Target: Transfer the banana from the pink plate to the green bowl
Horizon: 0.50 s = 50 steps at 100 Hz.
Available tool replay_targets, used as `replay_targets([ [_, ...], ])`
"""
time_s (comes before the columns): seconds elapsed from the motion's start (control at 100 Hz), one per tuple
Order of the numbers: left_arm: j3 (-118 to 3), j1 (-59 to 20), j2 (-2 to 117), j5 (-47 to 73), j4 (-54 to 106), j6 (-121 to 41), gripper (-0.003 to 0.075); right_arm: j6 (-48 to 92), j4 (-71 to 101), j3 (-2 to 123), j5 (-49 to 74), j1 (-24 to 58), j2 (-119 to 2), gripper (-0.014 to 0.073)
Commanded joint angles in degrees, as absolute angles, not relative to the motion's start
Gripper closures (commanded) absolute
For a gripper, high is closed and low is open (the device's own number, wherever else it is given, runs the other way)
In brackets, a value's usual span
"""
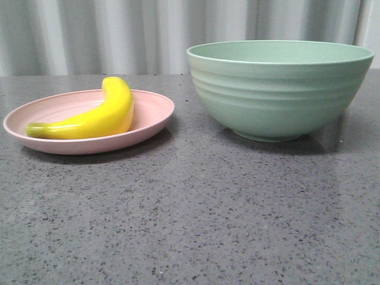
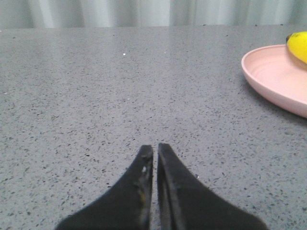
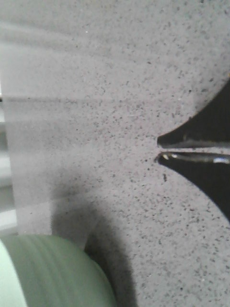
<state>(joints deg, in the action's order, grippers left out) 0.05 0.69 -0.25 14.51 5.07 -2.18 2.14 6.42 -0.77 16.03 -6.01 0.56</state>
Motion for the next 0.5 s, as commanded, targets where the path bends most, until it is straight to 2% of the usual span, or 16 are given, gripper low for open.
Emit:
replay_targets([
  [0.0, 1.6, 0.5, -2.1, 9.7, 6.6, -2.1, 0.0739, 2.5, 7.0, -2.3, 10.2, -6.4, 1.7, 0.0673],
  [0.17, 1.6, 0.5, -2.1, 6.0, 6.6, -2.1, 0.0739, 2.5, 7.3, -2.3, 9.8, -6.4, 1.7, 0.0673],
  [0.49, 1.6, 0.5, -2.1, 0.8, 7.0, -2.1, 0.0739, 2.4, 10.8, -2.3, 0.0, -6.4, 1.6, 0.0673],
])
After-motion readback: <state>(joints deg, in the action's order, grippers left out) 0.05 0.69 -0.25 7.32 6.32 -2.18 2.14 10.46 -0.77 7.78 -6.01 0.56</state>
